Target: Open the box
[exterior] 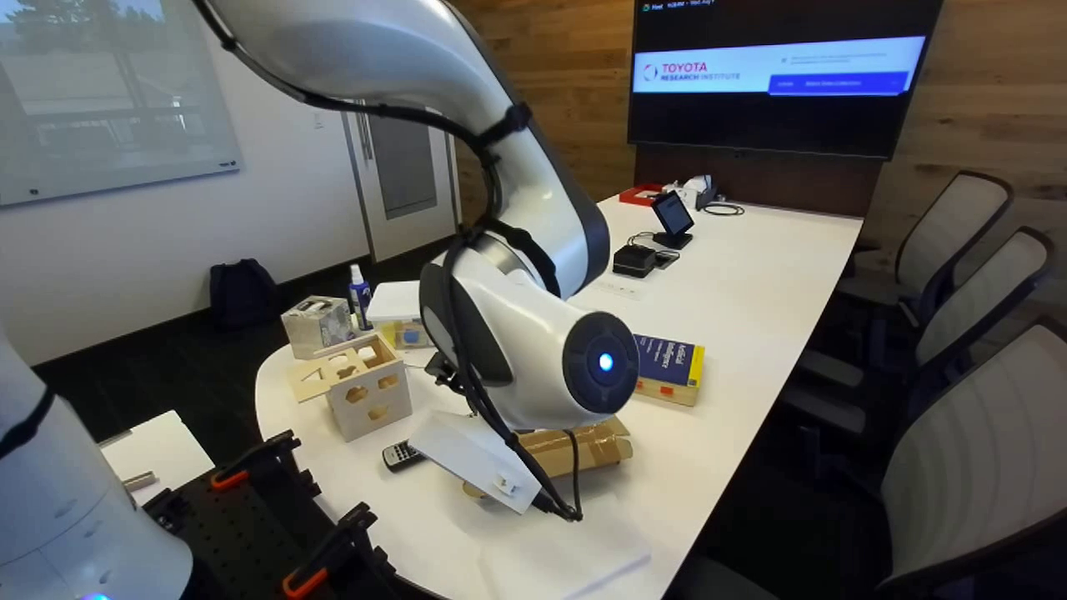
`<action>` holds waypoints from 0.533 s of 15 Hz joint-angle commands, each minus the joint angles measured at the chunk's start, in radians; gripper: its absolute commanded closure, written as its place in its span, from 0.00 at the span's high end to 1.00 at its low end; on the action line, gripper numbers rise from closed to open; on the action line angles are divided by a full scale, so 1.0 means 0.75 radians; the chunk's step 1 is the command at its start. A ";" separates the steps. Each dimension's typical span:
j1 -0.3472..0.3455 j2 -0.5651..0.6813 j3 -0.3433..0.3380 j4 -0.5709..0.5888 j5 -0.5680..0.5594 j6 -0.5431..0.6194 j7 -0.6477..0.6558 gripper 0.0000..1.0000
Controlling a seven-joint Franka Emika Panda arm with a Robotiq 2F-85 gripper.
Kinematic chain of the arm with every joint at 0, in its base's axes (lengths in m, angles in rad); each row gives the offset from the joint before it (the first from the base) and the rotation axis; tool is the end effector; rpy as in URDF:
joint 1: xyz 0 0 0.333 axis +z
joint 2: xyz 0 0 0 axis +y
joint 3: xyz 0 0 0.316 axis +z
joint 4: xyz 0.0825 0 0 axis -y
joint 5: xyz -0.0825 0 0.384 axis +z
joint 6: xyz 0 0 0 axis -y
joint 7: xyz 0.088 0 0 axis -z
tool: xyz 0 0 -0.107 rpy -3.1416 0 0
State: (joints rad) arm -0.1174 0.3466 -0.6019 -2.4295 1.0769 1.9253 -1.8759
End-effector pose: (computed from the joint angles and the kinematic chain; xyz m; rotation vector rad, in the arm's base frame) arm 0.3432 -0.2455 0.1644 -2.3014 -0.3715 -0.5145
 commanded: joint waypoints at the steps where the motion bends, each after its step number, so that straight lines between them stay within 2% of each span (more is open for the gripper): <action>1: -0.219 0.208 0.216 0.170 0.038 0.015 -0.018 1.00; 4: -0.334 0.326 0.320 0.273 0.022 0.039 0.003 1.00; 8: -0.415 0.452 0.384 0.388 0.018 0.047 0.013 1.00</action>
State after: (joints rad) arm -0.3906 0.6284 -0.3489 -2.2028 1.0828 1.9505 -1.8783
